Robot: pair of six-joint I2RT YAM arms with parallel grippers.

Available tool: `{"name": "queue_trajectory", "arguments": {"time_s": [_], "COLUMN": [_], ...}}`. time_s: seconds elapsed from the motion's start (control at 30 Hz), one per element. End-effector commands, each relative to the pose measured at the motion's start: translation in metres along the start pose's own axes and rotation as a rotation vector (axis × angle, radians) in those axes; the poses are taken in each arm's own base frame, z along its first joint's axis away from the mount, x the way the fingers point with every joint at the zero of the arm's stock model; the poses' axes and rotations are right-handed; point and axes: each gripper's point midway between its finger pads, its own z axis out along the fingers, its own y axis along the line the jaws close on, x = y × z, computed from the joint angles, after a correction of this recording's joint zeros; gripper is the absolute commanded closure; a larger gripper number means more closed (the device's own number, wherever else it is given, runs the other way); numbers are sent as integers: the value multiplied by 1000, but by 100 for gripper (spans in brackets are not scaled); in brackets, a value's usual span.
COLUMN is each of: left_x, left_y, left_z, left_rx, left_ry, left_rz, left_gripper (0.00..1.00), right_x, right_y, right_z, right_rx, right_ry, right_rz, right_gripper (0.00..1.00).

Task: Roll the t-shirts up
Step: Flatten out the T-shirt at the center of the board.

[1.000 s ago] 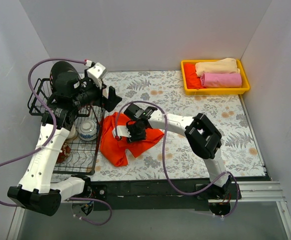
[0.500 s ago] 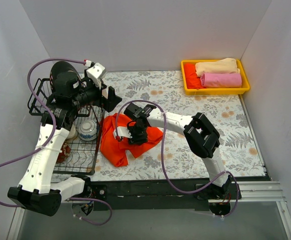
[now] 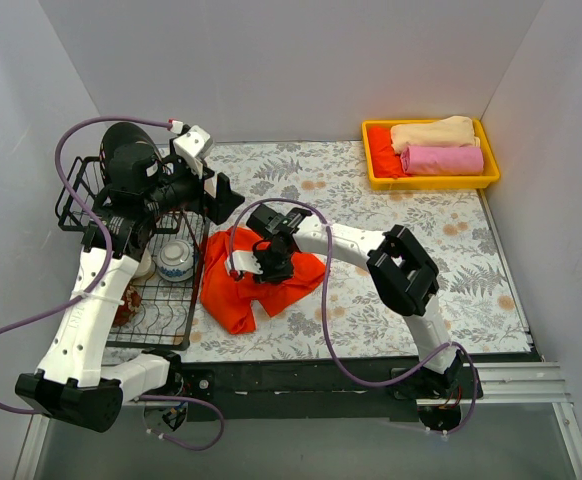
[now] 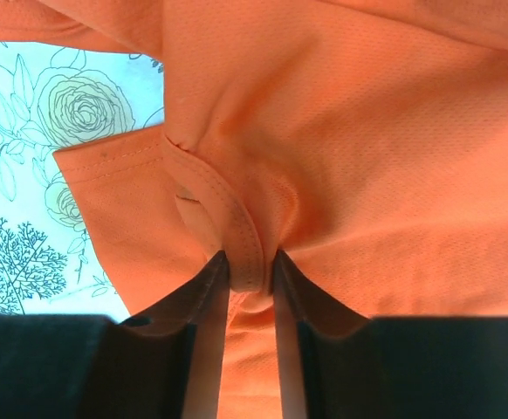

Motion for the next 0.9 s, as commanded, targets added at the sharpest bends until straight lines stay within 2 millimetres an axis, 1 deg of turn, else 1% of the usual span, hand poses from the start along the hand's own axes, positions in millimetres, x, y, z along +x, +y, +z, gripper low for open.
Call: {"name": "queue_trajectory", "arguments": {"time_s": [0.0, 0.07, 0.1, 0.17, 0.2, 0.27, 0.3, 0.37, 0.4, 0.43, 0.47, 0.5, 0.53, 0.57, 0.6, 0.63, 0.67, 0.7, 0.73, 0.77, 0.8, 0.83, 0.87], "left_x": [-10, -10, -9, -11, -12, -14, -15, -18, -20, -23, -23, -24, -28, -25, -23, -21, -13, -5, 3, 19, 26, 34, 50], "left_y": [-4, -4, -4, -4, -3, 0, 0, 1, 1, 0, -1, -2, -3, -2, -6, -8, -9, -18, -21, -24, -35, -40, -45], "left_z": [-4, -3, -2, -2, -3, -1, -1, 3, 4, 5, 10, 12, 13, 18, 20, 23, 29, 32, 36, 40, 43, 45, 48], "left_rx": [19, 20, 21, 20, 16, 9, 7, 14, 21, 31, 50, 61, 76, 88, 116, 135, 155, 202, 214, 225, 250, 264, 273], "left_ry": [-31, -32, -30, -35, -38, -44, -48, -58, -63, -68, -63, -61, -68, -56, -53, -45, -25, 0, 16, 51, 67, 80, 113], "left_rz": [2, 3, 1, 5, 7, 8, 7, 8, 12, 15, 10, 6, 10, 1, -1, -7, -19, -25, -22, -37, -30, -6, -4], "left_gripper": [2, 2, 2, 2, 2, 2, 2, 2, 2, 2, 2, 2, 2, 2, 2, 2, 2, 2, 2, 2, 2, 2, 2], "right_x": [-12, -11, -12, -20, -26, -33, -33, -28, -14, -4, 5, 35, 50, 62, 98, 115, 127, 167, 184, 200, 238, 257, 269], "right_y": [-14, -14, -17, -26, -33, -41, -48, -54, -61, -65, -62, -67, -65, -58, -51, -43, -33, -11, -1, 12, 30, 52, 63], "right_z": [-9, -10, -15, -29, -50, -78, -108, -142, -175, -192, -214, -235, -246, -263, -268, -268, -278, -257, -250, -245, -242, -224, -224], "right_rx": [52, 60, 79, 127, 177, 235, 286, 330, 380, 409, 441, 477, 492, 520, 529, 537, 567, 536, 538, 539, 573, 554, 566], "right_ry": [-27, -26, -25, -56, -91, -157, -206, -267, -317, -339, -375, -396, -412, -438, -445, -448, -468, -465, -472, -472, -467, -458, -459], "right_rz": [9, 16, 20, 66, 85, 161, 196, 308, 373, 425, 508, 599, 663, 722, 821, 876, 915, 1083, 1141, 1199, 1338, 1432, 1486], "right_gripper": [75, 80, 85, 91, 99, 99, 99, 99, 99, 99, 99, 99, 99, 99, 99, 99, 99, 99, 99, 97, 90, 79, 57]}}
